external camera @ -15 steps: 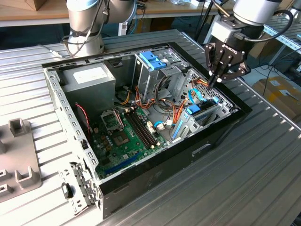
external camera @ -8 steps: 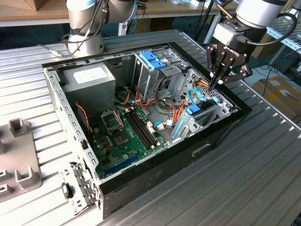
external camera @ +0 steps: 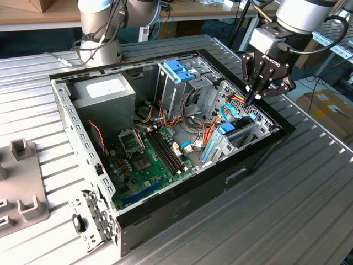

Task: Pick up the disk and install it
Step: 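Insert the second disk wire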

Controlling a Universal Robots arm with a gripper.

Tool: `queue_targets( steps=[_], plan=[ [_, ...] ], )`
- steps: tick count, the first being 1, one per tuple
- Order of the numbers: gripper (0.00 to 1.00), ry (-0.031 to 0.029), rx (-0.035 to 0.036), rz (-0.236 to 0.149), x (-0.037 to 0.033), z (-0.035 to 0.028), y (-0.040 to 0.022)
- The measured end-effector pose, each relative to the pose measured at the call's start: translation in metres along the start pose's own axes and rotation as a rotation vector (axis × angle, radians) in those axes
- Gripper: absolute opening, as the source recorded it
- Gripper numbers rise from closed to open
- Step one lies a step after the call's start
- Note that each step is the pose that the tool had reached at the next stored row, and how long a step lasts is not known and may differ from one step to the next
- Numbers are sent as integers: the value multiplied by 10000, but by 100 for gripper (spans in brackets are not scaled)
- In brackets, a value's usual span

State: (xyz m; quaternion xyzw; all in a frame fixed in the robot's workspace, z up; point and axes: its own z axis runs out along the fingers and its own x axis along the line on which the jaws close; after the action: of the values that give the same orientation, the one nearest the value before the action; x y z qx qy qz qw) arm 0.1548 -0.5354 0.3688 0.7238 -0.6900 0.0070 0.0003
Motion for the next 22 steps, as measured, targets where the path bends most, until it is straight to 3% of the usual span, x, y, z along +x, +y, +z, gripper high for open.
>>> queue_targets(
  steps=[5, 14, 19, 22],
  plan=[
    [16, 0, 0, -2, -2, 2, 49],
    [16, 0, 0, 0, -2, 6, 62],
    [16, 0, 0, -2, 17, 66, 68],
    [16, 1, 0, -1, 63, 100, 72]
  ],
)
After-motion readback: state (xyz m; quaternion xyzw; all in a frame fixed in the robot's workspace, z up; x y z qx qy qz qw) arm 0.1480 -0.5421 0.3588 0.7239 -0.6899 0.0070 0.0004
